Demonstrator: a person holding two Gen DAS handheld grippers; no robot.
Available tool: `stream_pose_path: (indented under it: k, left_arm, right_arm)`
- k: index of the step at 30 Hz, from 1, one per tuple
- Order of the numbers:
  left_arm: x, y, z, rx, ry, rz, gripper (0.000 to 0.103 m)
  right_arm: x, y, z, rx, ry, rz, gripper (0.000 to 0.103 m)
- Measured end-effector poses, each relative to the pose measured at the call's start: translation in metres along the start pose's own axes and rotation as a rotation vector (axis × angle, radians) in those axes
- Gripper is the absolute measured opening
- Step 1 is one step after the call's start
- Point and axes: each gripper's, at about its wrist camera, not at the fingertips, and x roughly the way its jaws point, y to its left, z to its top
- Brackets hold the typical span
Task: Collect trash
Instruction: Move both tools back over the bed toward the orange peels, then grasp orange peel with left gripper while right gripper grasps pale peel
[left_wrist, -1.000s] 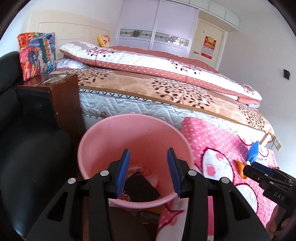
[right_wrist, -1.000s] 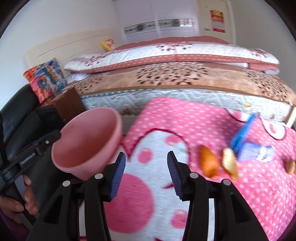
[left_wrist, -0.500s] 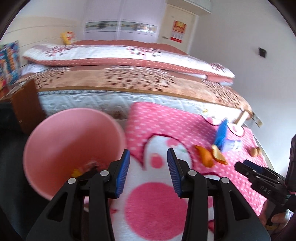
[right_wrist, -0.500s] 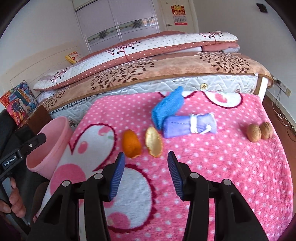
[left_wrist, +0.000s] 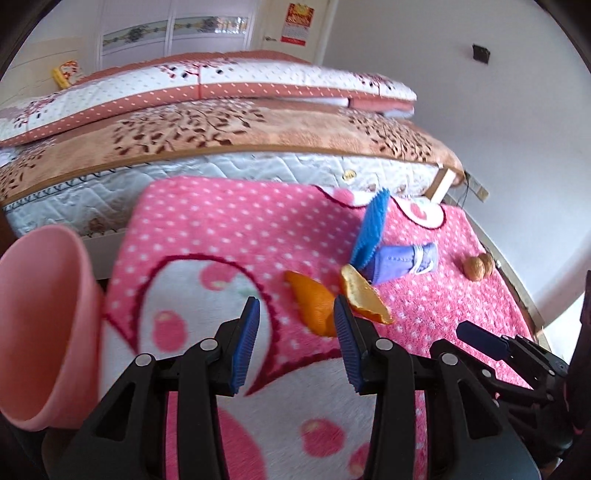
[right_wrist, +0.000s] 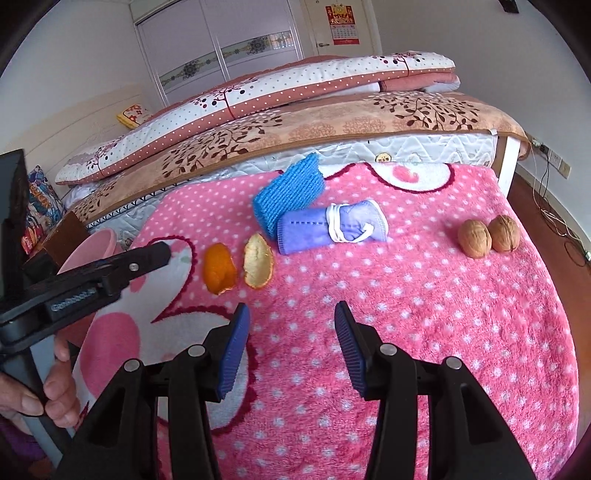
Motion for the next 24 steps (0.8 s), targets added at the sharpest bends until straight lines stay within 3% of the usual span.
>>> stream_pose_path:
  k: [10, 16, 17, 18, 24]
  left_arm:
    - [0.042, -0.009, 0.005, -0.026, 0.084, -0.003, 0.042]
    - [0.057, -0.01, 0.002, -0.047, 0.115, 0.033, 0.042]
    - [0.056, -0.011, 0.002, -0.047, 0.109, 0.033, 0.039]
    - [0.056, -0.011, 0.002, -0.045, 0.108, 0.028, 0.029]
    - [0.046, -0.008, 0.001, -0.046, 0.078, 0.008, 0.015]
  right_arm:
    - [0.005, -0.005, 0.0, 0.019, 0.02, 0.019, 0.047]
    - [0.008, -0.007, 0.001, 0.029, 0.03, 0.022, 0.047]
    - [0.009, -0.007, 0.001, 0.031, 0.032, 0.022, 0.047]
    - [0.009, -0.007, 0.001, 0.031, 0.033, 0.023, 0.047]
    - [0.015, -0.002, 0.006, 0.026, 0.041, 0.037, 0.047]
